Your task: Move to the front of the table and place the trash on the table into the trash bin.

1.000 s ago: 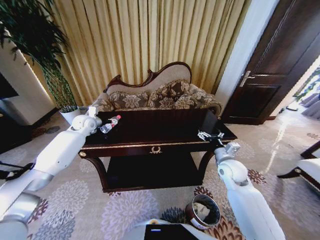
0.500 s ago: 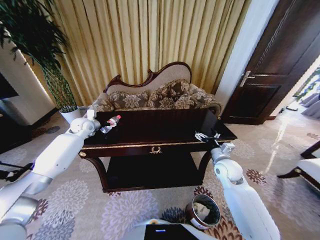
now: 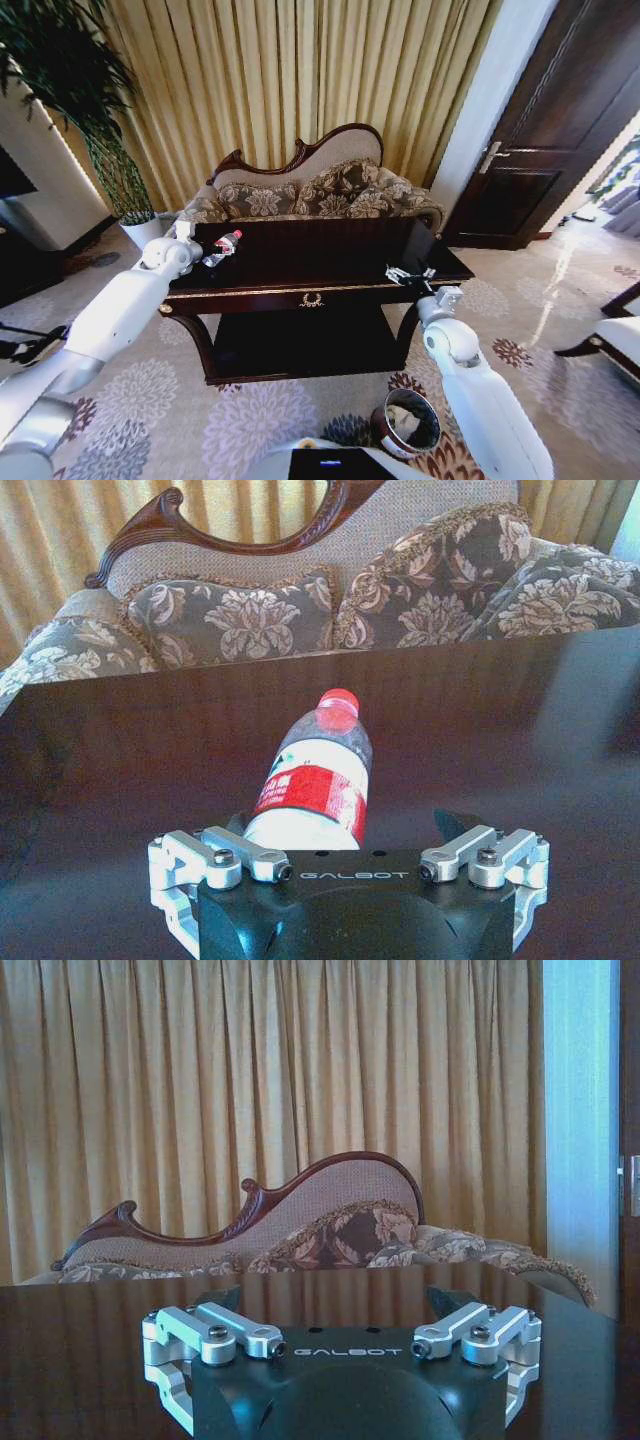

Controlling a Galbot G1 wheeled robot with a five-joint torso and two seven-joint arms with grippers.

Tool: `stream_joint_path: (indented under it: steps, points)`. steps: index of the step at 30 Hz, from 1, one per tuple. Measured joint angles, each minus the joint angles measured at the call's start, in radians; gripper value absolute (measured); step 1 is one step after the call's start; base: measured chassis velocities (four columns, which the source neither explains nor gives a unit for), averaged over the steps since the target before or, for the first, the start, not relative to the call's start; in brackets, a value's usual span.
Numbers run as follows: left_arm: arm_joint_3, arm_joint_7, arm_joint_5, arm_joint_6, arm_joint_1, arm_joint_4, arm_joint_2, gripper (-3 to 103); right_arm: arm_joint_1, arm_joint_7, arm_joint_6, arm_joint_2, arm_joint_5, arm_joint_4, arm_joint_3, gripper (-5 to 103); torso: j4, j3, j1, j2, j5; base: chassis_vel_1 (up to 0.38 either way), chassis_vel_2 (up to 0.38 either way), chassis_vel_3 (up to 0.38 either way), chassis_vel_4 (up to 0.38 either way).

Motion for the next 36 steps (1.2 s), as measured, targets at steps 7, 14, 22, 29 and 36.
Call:
stream_joint_path:
  steps: [7, 14, 22, 29, 36]
  points:
    - [-0.015, -0.004, 0.004, 0.000, 0.022, -0.021, 0.012, 100, 0.002, 0.000, 0.003, -0.006, 0.002, -0.009, -0.003, 100, -0.0001, 0.000, 0.000, 0.000, 0.0001, 0.000, 0.000, 0.000, 0.000]
    - [-0.030, -0.004, 0.004, 0.000, 0.032, -0.031, 0.014, 100, 0.013, 0.000, 0.004, -0.005, 0.002, -0.017, -0.017, 100, -0.0001, 0.000, 0.000, 0.000, 0.0000, 0.000, 0.000, 0.000, 0.000]
    - [-0.060, -0.003, 0.011, 0.000, 0.071, -0.043, 0.016, 100, 0.005, 0.000, 0.006, -0.003, -0.001, -0.020, -0.021, 100, -0.0001, 0.000, 0.000, 0.000, 0.0000, 0.000, 0.000, 0.000, 0.000]
    - [-0.069, -0.001, 0.016, 0.000, 0.081, -0.044, 0.020, 100, 0.011, 0.000, 0.007, -0.002, -0.002, -0.020, -0.024, 100, -0.0001, 0.000, 0.000, 0.000, 0.0000, 0.000, 0.000, 0.000, 0.000]
    - [-0.075, 0.002, 0.016, 0.000, 0.091, -0.047, 0.023, 100, 0.011, 0.000, 0.007, 0.000, -0.003, -0.021, -0.028, 100, -0.0001, 0.000, 0.000, 0.000, 0.0000, 0.000, 0.000, 0.000, 0.000]
